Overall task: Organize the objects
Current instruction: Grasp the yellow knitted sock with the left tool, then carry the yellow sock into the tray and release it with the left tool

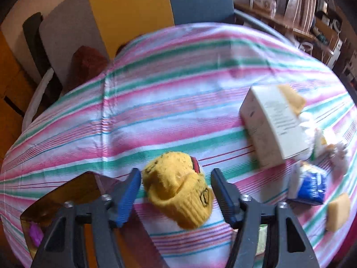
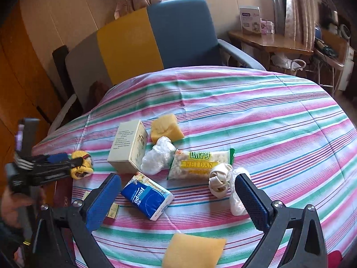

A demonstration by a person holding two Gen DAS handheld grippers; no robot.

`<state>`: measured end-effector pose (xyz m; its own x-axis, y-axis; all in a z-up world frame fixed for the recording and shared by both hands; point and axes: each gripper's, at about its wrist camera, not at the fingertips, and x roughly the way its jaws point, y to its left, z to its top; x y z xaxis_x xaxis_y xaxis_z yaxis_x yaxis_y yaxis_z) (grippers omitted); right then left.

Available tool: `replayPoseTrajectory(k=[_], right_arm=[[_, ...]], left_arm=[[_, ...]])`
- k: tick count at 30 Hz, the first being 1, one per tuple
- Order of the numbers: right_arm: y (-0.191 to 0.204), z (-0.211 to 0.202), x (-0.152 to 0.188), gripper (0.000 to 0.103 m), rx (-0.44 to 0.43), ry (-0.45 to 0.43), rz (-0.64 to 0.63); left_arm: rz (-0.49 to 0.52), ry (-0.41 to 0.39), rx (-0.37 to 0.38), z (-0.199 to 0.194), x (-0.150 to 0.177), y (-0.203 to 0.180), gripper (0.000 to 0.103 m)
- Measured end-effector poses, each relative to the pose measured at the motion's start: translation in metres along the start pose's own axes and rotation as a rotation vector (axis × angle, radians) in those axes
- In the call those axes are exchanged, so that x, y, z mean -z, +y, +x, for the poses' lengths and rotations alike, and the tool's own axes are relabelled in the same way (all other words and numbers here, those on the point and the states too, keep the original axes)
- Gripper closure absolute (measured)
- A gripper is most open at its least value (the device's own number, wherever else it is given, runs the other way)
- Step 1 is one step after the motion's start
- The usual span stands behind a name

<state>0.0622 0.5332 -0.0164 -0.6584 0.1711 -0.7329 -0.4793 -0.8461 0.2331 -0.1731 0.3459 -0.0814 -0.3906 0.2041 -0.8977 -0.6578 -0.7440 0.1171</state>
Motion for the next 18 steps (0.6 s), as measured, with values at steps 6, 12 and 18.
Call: replayPoseTrajectory(k=[6,12,18], right_arm=[[-0.016,-0.002,-0.005,0.0,0.013,-0.014,0.047],[-0.035,-0.002,-0.008,0.002,-0.02,-0.011,0.125],[0.003,0.015,0.005,0.012,-0.134,0.08,-0.031]], left_arm=[[0.043,-0.093,0.034,-0.018,0.016,-0.013,0.068],[0.006,-0.186,0.133,-0.068,0.048,-0.015,0.068],[-0.024,-0.248,0.177,-0.117,0.087,-0.006,0.068]])
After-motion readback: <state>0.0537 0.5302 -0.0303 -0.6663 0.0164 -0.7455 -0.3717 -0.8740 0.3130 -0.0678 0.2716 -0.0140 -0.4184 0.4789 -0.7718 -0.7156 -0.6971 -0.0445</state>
